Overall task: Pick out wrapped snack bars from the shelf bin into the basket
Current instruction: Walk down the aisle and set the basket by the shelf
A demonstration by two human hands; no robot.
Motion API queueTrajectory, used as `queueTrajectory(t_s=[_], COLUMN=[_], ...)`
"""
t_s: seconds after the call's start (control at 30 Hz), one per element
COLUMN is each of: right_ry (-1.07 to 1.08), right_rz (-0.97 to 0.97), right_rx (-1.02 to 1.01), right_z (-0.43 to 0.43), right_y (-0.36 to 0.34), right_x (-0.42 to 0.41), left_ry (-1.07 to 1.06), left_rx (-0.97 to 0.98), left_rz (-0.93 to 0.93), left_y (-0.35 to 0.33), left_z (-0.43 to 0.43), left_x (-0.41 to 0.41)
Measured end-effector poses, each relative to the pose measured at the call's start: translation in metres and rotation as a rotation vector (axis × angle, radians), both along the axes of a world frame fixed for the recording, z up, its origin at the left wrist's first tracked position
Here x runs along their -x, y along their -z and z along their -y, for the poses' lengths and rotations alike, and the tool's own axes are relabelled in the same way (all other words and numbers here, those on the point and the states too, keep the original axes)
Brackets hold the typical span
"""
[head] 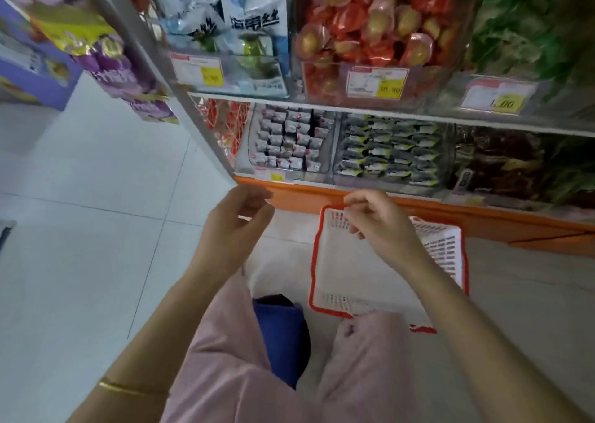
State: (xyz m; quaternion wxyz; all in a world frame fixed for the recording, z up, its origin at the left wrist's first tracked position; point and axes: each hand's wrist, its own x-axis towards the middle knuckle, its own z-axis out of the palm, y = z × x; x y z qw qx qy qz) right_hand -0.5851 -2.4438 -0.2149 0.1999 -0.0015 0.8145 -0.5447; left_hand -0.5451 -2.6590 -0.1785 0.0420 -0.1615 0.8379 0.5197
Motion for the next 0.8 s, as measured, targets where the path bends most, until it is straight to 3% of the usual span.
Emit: queueTrajectory(t_s=[0.17, 0.43, 0.6, 0.7, 0.8], right_ry=[-0.002, 0.049, 0.105, 0.177, 0.260], right_rz=[-0.191, -0.626, -0.823, -0.784, -0.546], right_rx=[-0.052, 0.005, -0.084, -0.308, -0.656], right_z=[0.052, 0.101, 0.104, 0.099, 0.094], right_y=[0.103, 0.205, 0.229, 0.274, 0.347], right_x=[0.068, 0.111, 0.085, 0.057, 0.022], left_ry=[0.206, 0.245, 0.215, 0.285, 0.405], left_rx=[0.201, 0.577, 0.563, 0.571, 0.590], left_rz=[-0.168, -0.730, -0.884, -0.850, -0.766], left_y=[0.115, 0.241, 0.267, 0.283, 0.304], left_z=[0.034, 0.062, 0.061, 0.052, 0.033], left_x=[0.081, 0.146, 0.127, 0.104, 0.081])
